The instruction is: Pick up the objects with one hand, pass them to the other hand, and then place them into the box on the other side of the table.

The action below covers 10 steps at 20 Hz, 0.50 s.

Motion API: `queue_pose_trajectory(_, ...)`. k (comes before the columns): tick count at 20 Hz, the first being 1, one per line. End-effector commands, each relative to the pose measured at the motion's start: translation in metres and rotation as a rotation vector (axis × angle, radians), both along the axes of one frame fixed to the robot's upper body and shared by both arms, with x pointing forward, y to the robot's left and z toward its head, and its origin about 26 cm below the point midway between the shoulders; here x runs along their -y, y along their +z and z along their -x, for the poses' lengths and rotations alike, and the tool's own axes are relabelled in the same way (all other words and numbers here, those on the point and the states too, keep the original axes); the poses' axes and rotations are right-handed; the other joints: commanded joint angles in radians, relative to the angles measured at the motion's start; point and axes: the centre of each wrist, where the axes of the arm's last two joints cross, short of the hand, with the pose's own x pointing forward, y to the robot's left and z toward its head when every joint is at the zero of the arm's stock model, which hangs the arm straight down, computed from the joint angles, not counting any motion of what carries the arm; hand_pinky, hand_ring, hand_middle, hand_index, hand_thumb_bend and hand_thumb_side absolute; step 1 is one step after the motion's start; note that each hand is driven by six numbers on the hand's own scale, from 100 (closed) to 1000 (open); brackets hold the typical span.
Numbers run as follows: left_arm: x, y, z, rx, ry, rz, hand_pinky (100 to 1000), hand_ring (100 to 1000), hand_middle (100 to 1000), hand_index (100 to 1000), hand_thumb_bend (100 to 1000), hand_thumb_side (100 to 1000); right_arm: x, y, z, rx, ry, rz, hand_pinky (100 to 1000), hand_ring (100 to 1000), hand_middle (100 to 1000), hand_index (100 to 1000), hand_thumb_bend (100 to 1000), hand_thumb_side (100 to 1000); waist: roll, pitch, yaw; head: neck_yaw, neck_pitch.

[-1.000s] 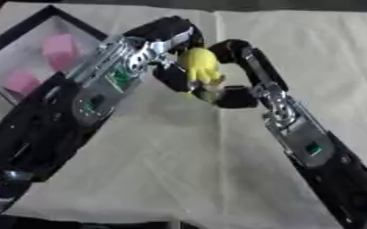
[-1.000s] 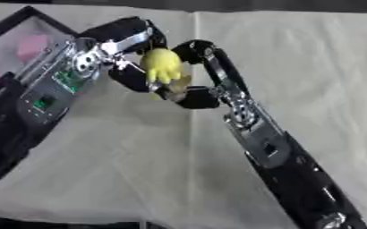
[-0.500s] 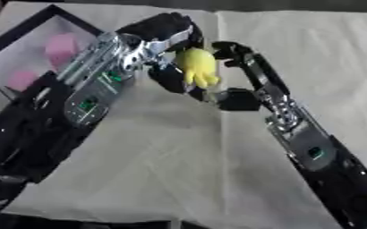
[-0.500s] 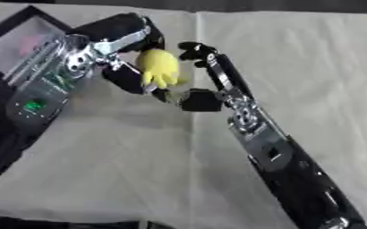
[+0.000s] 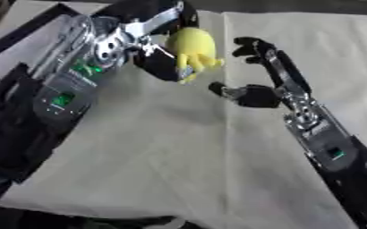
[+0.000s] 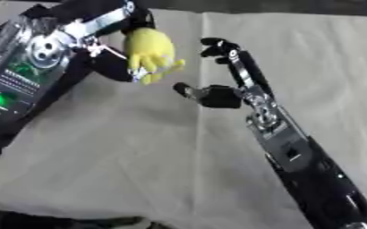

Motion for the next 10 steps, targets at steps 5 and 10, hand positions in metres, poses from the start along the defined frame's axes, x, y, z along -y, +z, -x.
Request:
queue_pose_trajectory(5, -0.039, 0.031, 0.002, 0.026, 0.104, 0.127, 662, 552, 470, 383, 132, 100, 0.019, 0.016, 0.004, 0.043, -0.032, 0.008, 819, 835, 677, 851, 659, 268, -0.005, -0.026, -0.003, 0.040, 0.006)
queue_pose_trajectory(10, -0.059, 0.036, -0.010, 0.031, 0.176, 0.158, 668, 557, 477, 383, 138, 100, 0.028, 0.013, 0.008, 0.035, -0.063, 0.011, 818, 833, 674, 849, 679, 230, -0.009, -0.022, -0.007, 0.054, 0.006)
